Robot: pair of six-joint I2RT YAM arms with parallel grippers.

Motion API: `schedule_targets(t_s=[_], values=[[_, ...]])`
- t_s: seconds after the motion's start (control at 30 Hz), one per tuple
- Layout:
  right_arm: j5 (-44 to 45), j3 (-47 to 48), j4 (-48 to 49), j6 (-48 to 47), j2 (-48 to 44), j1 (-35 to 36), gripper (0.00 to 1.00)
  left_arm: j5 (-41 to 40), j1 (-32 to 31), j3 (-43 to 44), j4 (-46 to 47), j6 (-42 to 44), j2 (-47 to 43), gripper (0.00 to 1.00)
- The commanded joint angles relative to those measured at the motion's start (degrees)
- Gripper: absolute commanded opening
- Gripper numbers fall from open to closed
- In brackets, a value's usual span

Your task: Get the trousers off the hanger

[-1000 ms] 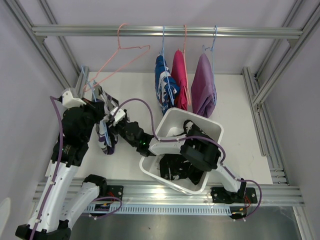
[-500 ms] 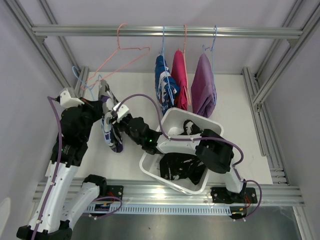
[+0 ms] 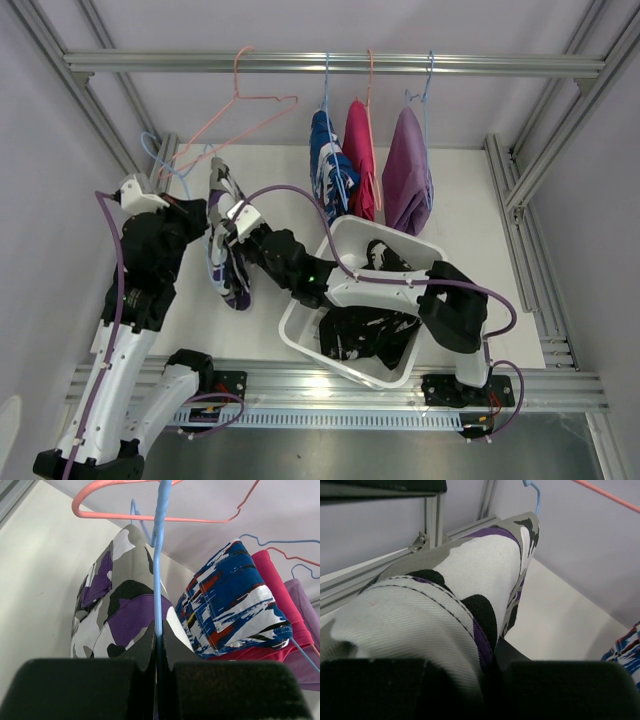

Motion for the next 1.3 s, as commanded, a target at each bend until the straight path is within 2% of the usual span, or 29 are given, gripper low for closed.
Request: schedule_targets(t_s=[0.0,0.67,1.1,1.27], values=[[1.81,3.87,7.58,-2.00,-8.67,0.72,0.00,0.55,0.90,2.52,4.78,0.22,0.33,0.01],[6.73,18.55,-3.41,-12.36,-16.67,4.50,0.00,3.90,0.90,2.08,5.74,0.48,2.97,0.01],[10.78,21.46,-4.90,-18.09,-20.53,5.03,0.00,5.04,0.90,2.34,5.74,0.48,3.76,0.00],[11.65,17.26,-4.57,-16.16,-22.82,4.95,0.00,5.21,0.90,2.34,5.83,0.57,3.76,0.01]])
